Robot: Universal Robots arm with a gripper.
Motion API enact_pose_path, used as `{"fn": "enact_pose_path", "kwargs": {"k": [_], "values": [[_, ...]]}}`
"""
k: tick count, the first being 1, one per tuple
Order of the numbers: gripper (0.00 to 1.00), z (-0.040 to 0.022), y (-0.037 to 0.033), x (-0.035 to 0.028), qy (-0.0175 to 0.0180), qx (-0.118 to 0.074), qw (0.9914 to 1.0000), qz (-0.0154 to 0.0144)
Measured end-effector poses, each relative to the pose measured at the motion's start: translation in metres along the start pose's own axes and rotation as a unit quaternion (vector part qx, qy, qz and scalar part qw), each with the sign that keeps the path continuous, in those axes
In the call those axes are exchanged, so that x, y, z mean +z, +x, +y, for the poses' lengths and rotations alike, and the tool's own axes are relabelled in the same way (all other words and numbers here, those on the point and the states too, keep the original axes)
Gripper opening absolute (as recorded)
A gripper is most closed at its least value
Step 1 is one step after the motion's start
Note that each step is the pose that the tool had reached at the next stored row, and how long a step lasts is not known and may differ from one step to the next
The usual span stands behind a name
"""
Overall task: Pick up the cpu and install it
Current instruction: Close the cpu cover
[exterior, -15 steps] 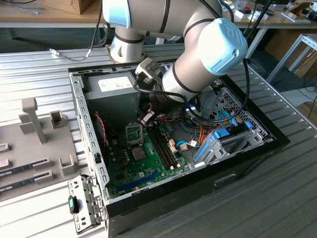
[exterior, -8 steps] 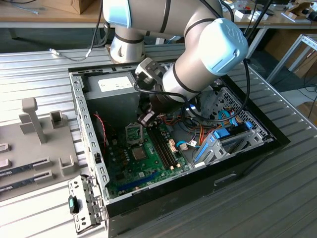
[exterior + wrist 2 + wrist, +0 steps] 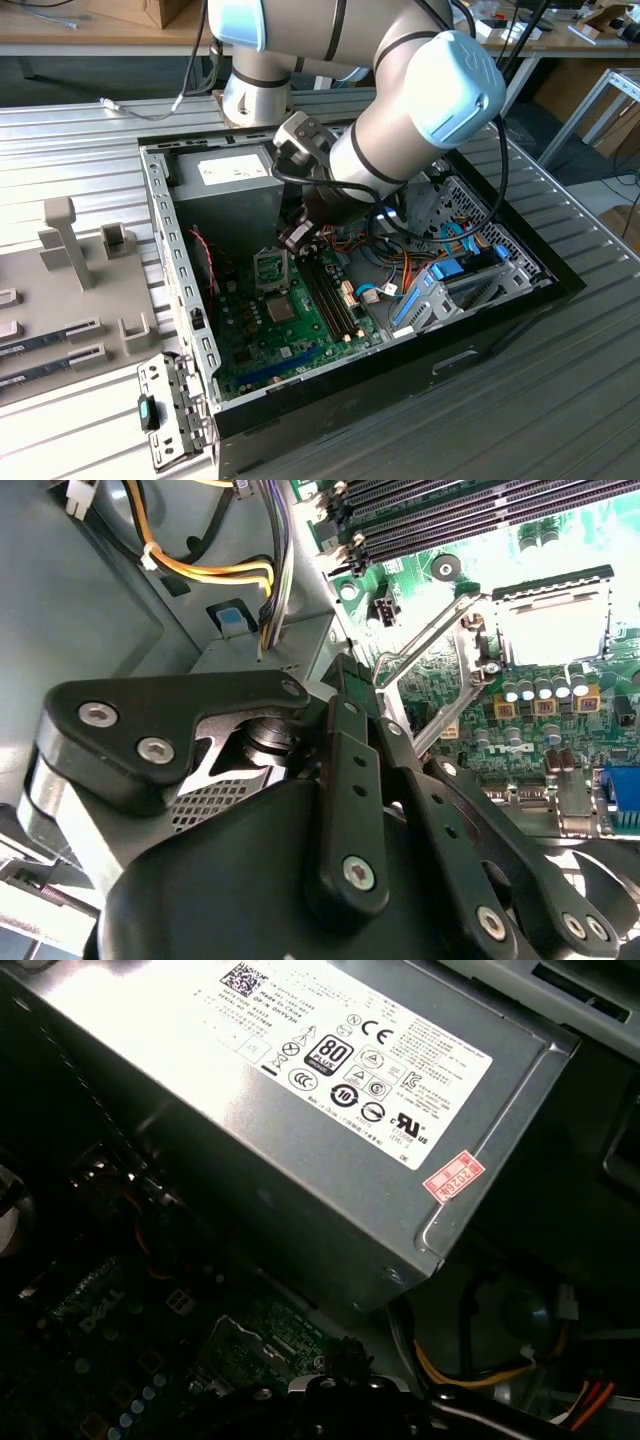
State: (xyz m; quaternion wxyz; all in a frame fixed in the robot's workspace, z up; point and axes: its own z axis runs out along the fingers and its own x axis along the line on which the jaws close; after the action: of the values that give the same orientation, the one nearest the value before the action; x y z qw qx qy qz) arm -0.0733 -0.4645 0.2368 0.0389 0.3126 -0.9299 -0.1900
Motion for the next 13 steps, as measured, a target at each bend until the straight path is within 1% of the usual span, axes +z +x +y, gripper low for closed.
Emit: {"fn": "enact_pose_path", "kwargs": {"k": [3,9,13], "values": [[0.11,0.0005,0.0,-0.0017,-0.0004,-0.001,1.0,0.0],[0.11,-0.001,0.0014,-0.0028,-0.0005,-0.002,1.0,0.0006],[0.11,-0.0004,0.0015,-0.0052,-0.0009,-0.003,0.99999,0.0006]]}}
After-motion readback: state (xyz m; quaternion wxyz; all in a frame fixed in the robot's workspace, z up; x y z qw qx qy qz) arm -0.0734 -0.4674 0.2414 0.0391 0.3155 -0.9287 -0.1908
